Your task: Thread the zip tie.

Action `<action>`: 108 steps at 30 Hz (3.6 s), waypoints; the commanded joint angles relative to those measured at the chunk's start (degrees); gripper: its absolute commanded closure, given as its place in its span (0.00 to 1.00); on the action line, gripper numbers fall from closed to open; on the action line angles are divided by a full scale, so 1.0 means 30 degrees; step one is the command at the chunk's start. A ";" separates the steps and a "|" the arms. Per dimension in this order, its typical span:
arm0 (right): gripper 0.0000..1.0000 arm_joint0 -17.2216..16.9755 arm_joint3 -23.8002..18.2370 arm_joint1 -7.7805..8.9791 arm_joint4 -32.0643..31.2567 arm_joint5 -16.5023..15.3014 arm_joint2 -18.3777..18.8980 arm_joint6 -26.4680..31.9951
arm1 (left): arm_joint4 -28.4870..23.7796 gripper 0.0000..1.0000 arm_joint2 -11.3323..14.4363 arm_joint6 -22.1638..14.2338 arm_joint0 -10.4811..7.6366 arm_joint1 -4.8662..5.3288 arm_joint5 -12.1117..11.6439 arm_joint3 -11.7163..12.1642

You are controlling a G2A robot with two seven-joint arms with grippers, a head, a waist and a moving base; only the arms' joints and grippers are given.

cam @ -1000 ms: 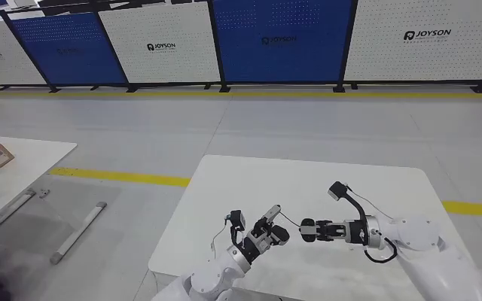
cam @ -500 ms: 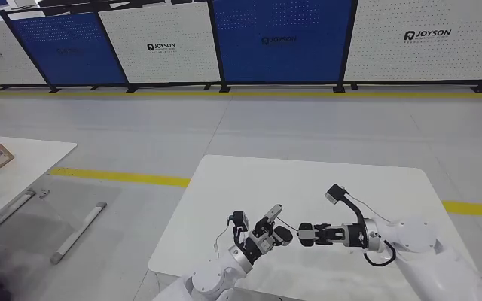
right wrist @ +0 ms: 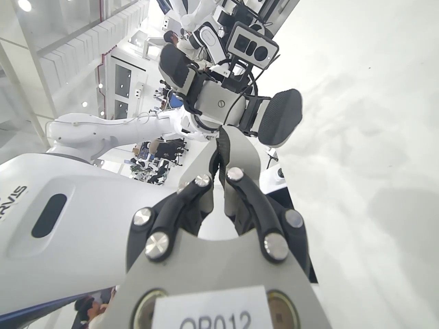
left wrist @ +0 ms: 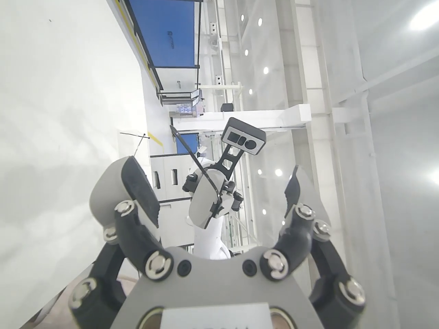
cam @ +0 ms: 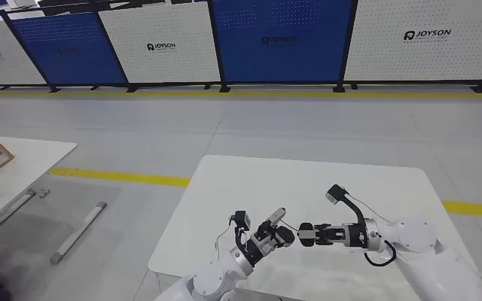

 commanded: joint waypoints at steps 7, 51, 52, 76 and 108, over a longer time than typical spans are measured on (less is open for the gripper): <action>1.00 0.0000 0.0000 0.0000 0.0000 -0.0001 0.0000 0.0000 | -0.0041 1.00 -0.0543 -0.0781 0.0375 0.0057 0.0005 -0.0009; 1.00 0.0000 0.0000 0.0000 0.0000 -0.0001 0.0000 0.0000 | 0.1100 1.00 -0.1588 -0.2212 0.1415 -0.0047 -0.0536 -0.0351; 1.00 0.0000 0.0000 0.0000 0.0000 -0.0001 0.0000 0.0000 | 0.1114 1.00 -0.1580 -0.2213 0.1410 -0.0056 -0.0544 -0.0345; 0.00 -0.5118 -0.3054 0.1191 0.1085 -0.0065 0.6357 -0.2351 | 0.6860 1.00 -0.0981 0.4113 0.0703 -0.0688 -0.0045 0.1368; 0.00 -0.5118 -0.3054 0.1191 0.1085 -0.0065 0.6357 -0.2351 | 0.7273 1.00 -0.0713 0.5436 0.0675 -0.0967 0.0293 0.2190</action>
